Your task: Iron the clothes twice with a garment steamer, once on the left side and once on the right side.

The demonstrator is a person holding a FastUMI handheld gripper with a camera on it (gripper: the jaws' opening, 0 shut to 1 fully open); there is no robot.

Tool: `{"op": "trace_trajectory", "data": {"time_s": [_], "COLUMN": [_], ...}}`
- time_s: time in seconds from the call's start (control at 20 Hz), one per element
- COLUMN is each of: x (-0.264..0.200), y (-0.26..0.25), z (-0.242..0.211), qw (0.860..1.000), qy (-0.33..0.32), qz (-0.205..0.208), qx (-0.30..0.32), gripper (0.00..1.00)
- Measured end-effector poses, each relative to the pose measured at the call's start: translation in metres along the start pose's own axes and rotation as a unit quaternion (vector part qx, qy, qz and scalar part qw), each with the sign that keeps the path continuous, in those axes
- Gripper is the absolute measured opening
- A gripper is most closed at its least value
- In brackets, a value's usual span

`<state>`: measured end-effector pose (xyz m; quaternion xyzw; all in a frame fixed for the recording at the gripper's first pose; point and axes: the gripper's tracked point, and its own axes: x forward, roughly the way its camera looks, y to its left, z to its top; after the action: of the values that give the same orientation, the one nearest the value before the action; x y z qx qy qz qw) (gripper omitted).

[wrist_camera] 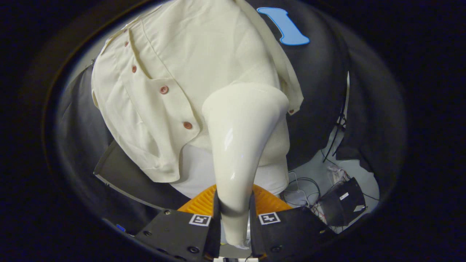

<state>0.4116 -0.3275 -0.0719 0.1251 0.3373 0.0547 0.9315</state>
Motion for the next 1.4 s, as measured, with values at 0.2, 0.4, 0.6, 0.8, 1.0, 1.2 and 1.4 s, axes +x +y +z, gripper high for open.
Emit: {"op": "trace_trajectory", "data": {"time_s": [0.2,0.4,0.6,0.8,1.0,1.2,1.4], "x": [0.008,0.009,-0.016,-0.050,-0.090,-0.127,-0.158], "y": [-0.005,-0.005,0.009,0.047,0.105,0.169,0.232], "z": [-0.025,-0.049,-0.077,-0.098,-0.112,-0.119,-0.118], "qw": [1.000,0.999,0.998,0.997,0.995,0.993,0.989], "qy": [-0.003,-0.020,-0.036,-0.053,-0.083,-0.109,-0.140], "qz": [-0.008,-0.023,-0.041,-0.051,-0.053,-0.049,-0.039], "qx": [0.011,0.031,0.039,0.035,0.020,0.002,-0.006], "gripper": [0.33,0.33,0.33,0.33,0.33,0.33,0.33]}}
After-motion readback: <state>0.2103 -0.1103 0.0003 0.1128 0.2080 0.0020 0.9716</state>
